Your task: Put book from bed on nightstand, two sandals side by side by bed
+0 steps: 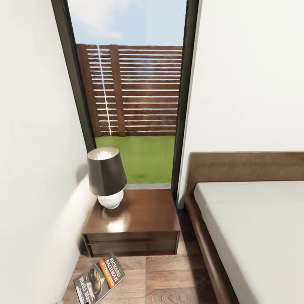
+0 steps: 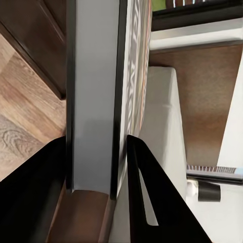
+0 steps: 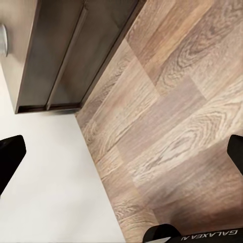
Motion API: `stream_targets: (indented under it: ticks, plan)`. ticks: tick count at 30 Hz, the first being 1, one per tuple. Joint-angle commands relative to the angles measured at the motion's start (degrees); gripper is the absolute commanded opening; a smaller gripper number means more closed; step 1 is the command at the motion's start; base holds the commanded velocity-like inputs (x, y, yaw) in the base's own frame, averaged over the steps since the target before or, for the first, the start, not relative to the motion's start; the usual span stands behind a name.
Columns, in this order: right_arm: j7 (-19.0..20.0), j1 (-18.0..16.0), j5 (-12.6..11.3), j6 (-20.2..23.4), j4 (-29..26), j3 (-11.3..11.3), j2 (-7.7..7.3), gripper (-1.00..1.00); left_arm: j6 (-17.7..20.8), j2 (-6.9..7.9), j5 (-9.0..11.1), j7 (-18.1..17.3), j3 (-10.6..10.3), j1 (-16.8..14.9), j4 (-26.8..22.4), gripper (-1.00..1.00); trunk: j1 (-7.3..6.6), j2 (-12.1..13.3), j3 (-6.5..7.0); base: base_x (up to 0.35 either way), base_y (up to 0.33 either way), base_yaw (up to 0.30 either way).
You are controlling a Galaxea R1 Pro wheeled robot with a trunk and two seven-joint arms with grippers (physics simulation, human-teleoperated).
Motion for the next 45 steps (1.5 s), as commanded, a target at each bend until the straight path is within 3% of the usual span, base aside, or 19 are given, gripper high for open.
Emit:
stream_targets:
  ticks: [1,45]
  plan:
    - [0.3,-0.1,-0.2,0.1,0.2,0.0,-0.01,1.00,0.6,0.01,-0.2,-0.2,0.5,0.0,0.0,-1.00,0.01,0.0,-0.05,0.106,0.000,0.000]
    - [0.4,-0.1,-0.2,-0.1,0.2,0.0,0.43,1.00,0.6,-0.04,-0.4,-0.2,0.4,0.0,0.0,-1.00,0.01,0.0,-0.05,0.036,0.000,0.000]
